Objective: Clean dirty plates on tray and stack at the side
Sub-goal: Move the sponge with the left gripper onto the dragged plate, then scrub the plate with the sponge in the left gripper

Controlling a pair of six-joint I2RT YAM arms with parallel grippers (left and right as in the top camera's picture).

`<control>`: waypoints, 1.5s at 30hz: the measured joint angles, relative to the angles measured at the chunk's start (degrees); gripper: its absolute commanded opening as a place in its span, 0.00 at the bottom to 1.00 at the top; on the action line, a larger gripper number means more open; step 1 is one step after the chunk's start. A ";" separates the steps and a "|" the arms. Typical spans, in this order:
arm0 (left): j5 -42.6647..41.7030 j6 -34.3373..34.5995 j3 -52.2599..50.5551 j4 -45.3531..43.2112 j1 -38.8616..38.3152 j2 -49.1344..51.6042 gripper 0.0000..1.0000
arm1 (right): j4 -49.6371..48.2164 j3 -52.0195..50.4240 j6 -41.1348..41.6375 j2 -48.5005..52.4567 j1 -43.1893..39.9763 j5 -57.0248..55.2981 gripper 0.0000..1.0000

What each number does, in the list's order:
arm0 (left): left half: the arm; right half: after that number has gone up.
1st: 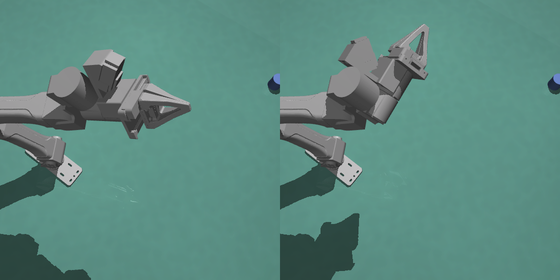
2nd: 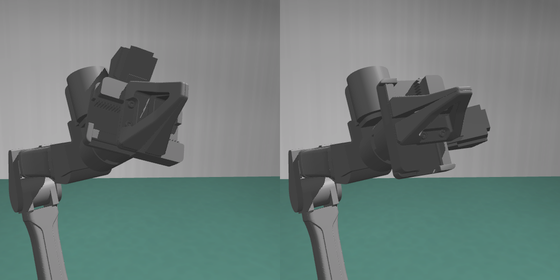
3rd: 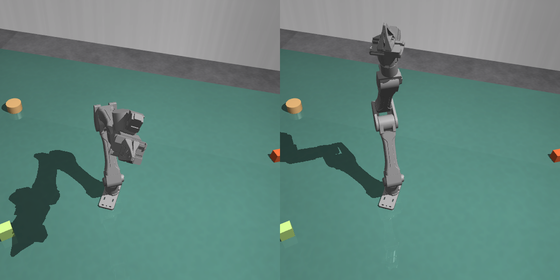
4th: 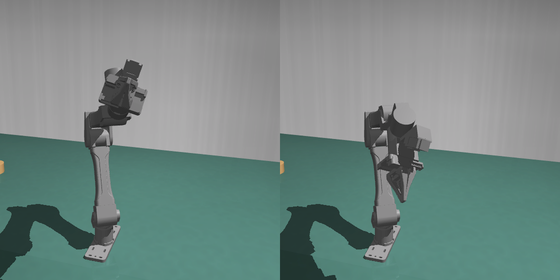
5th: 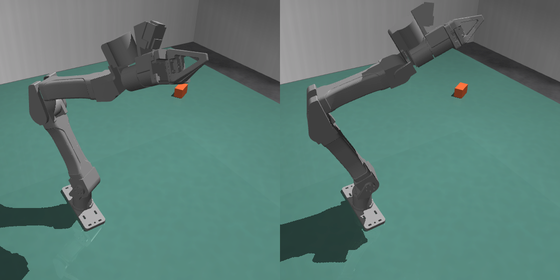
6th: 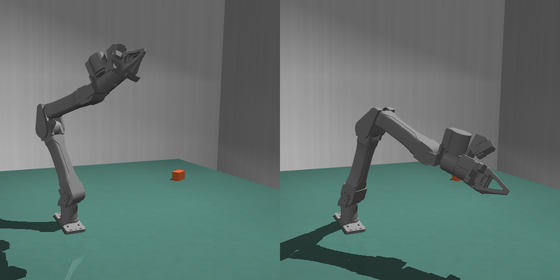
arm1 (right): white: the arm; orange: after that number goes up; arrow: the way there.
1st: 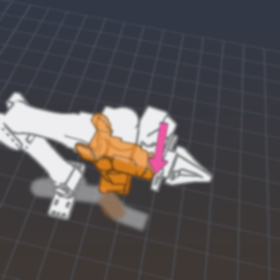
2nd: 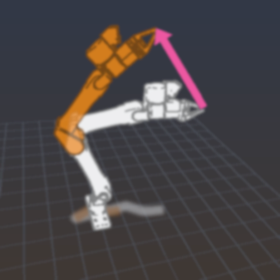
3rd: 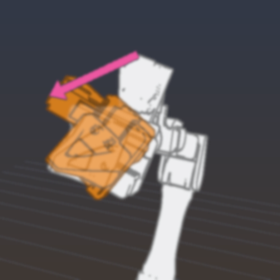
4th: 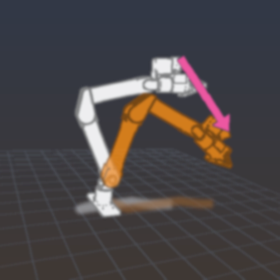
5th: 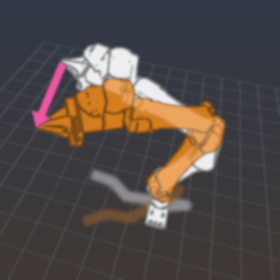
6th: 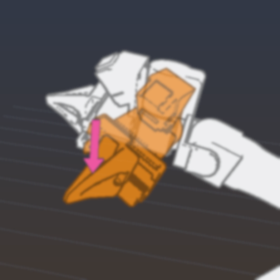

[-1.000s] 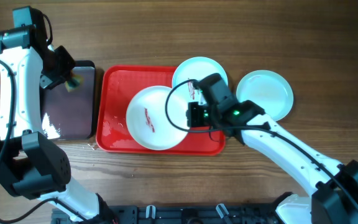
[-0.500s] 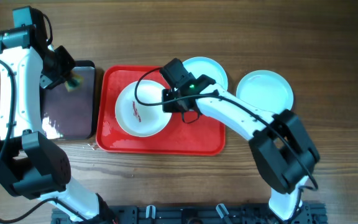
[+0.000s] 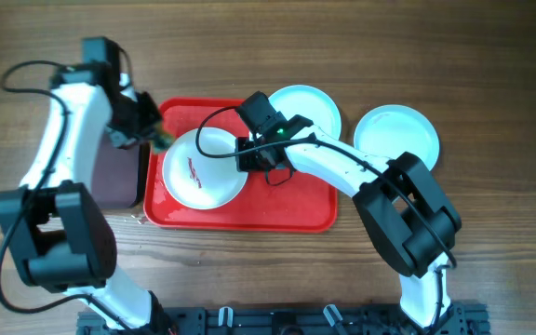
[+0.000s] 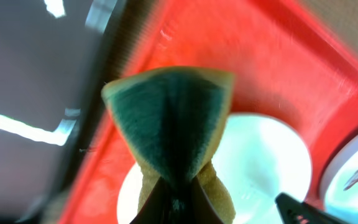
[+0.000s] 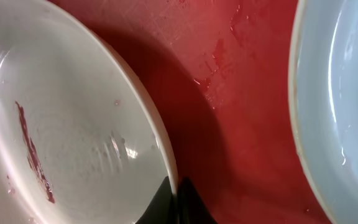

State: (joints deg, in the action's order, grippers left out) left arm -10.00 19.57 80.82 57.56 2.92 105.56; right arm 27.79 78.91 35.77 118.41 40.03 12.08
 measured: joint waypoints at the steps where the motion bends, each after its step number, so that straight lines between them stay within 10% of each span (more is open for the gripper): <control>1: -0.44 -0.66 -1.73 -1.22 -1.42 0.28 0.04 | -0.02 0.00 0.00 0.00 0.00 0.15 0.04; 17: 1.55 -5.86 -16.79 -10.73 -9.22 -0.92 0.04 | 0.04 0.00 -1.14 0.66 0.02 1.25 0.04; 29: -15.41 -21.03 -21.75 -3.65 -10.49 -1.20 0.04 | 0.20 0.00 -1.75 0.66 0.00 1.38 0.04; 45: 15.19 17.44 -19.71 -15.63 -11.32 -2.91 0.04 | -1.73 0.52 -0.39 0.66 -0.15 1.51 0.04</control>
State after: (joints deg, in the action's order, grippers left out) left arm 5.19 37.01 61.10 41.93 -8.40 102.65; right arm 26.06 79.44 35.38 119.07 39.88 13.58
